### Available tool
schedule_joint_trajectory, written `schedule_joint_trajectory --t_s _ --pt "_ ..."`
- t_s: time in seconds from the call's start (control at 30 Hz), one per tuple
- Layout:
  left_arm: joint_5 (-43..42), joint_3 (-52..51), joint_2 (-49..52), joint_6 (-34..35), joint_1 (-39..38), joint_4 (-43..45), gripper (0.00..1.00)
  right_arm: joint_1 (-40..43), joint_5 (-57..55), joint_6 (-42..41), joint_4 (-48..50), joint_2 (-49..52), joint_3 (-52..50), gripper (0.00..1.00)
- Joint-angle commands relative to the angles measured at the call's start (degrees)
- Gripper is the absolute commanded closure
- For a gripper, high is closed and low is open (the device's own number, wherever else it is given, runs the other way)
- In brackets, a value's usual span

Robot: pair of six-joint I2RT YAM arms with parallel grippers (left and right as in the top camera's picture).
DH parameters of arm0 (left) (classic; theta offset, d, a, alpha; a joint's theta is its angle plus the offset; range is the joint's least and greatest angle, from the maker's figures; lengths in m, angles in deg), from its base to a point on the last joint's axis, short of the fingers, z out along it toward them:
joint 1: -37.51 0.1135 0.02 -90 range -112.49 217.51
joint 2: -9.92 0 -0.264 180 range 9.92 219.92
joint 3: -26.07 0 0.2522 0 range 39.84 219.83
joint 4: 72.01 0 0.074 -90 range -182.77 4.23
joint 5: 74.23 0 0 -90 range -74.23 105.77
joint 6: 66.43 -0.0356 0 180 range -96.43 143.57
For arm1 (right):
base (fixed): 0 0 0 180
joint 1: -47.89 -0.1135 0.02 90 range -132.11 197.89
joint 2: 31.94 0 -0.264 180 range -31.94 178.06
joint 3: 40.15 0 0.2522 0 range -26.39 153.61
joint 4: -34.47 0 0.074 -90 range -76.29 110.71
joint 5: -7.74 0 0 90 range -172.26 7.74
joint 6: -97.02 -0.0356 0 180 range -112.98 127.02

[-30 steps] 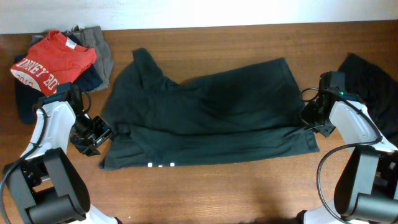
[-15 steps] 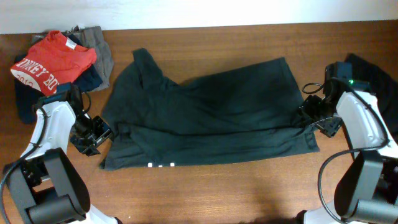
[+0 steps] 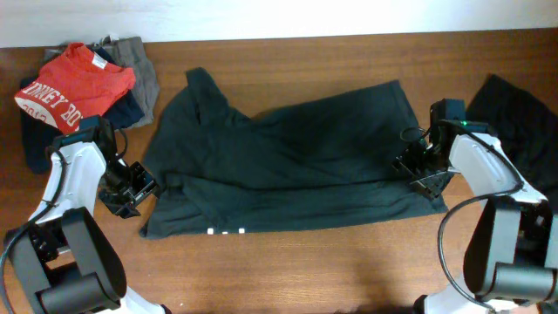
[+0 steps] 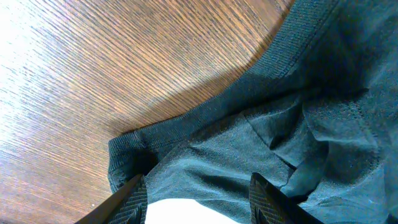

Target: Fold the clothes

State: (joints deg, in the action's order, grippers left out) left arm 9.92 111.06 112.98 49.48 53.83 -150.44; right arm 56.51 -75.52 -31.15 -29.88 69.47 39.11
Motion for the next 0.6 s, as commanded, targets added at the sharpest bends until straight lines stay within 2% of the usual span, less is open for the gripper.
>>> schedule_joint_trajectory --t_s 0.0,0.13,0.43,0.57 --pt "-0.6 1.0 -1.1 -0.7 0.2 0.1 0.47 -0.2 0.1 -1.4 0.3 1.0 -0.5 0.26" --pt "-0.6 1.0 -1.1 -0.7 0.2 0.1 0.47 -0.4 0.1 -4.6 1.1 1.4 -1.5 0.26" --pt "-0.6 1.0 -1.1 -0.7 0.2 -0.1 0.47 -0.4 -0.9 -4.5 -1.9 1.1 -1.8 0.29" --pt "-0.6 1.0 -1.1 -0.7 0.2 -0.1 0.47 -0.4 -1.6 -4.5 -0.1 1.1 -1.9 0.28"
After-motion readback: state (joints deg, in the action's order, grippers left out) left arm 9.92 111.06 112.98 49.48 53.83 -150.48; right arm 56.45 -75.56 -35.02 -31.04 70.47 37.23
